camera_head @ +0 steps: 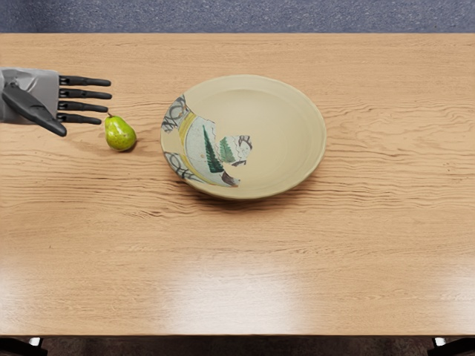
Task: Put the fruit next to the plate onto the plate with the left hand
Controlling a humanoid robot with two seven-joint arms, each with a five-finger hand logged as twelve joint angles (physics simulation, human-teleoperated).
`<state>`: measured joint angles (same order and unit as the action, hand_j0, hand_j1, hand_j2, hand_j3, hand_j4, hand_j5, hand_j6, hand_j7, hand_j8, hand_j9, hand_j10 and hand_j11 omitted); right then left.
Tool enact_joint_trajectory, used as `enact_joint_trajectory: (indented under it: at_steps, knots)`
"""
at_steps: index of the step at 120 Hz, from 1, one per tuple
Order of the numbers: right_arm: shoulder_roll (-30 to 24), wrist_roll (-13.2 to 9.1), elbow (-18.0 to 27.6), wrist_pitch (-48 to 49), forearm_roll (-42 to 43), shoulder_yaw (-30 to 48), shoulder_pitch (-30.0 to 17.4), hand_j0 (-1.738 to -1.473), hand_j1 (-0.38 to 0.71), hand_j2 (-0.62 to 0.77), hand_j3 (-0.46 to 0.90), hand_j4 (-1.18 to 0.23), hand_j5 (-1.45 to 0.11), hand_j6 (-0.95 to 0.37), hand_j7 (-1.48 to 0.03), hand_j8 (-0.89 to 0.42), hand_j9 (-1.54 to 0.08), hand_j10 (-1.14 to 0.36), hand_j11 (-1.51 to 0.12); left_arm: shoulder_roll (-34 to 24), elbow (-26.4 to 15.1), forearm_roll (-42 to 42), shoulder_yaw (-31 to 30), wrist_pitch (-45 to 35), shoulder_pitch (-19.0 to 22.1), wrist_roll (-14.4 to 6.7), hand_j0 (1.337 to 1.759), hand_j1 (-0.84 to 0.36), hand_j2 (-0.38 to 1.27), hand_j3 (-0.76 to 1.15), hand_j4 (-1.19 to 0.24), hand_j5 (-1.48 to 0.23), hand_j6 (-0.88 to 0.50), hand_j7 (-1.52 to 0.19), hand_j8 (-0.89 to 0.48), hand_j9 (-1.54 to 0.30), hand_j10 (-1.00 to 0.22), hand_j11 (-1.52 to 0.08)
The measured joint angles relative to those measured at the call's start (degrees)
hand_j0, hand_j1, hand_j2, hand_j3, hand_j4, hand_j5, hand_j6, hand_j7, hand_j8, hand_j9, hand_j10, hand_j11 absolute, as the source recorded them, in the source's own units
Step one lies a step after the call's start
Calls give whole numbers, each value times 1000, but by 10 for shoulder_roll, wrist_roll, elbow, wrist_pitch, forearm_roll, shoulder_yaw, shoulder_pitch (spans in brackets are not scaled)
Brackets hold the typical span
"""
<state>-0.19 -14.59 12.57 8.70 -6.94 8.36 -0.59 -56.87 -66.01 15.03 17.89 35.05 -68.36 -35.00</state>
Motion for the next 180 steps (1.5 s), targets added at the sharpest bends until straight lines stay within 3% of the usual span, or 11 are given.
enact_joint_trajectory:
  at_steps: [44, 83, 127, 180]
  knots:
    - [1, 0, 0, 0, 1, -3, 1, -1658, -310, -7, 0, -33, -43, -32, -43, -33, -43, -33, -43, 18, -4, -26, 2, 0, -34, 0, 1658, 349, -1, 0, 2, 0, 2, 0, 2, 0, 1, 0]
    - [1, 0, 0, 0, 1, -3, 0, -1658, -309, -7, 0, -33, -43, -32, -43, -33, -43, -33, -43, 152, 6, -361, 73, 0, -65, 0, 1658, 349, -1, 0, -1, 0, -1, 0, -1, 0, -1, 0]
    - [1, 0, -1, 0, 2, -5, -4, -1658, -309, -7, 0, -33, -43, -32, -43, -33, -43, -33, -43, 191, 8, -642, 77, -14, -61, 4, 1658, 349, 0, 0, -3, 0, -3, 0, -3, 0, -2, 0]
    - [1, 0, -1, 0, 2, -5, -4, -1658, -310, -7, 0, -33, -43, -32, -43, -33, -43, -33, -43, 212, 6, -748, -53, -210, -59, 3, 1658, 349, 1, 0, -4, -1, -5, 0, -5, 0, -3, 0]
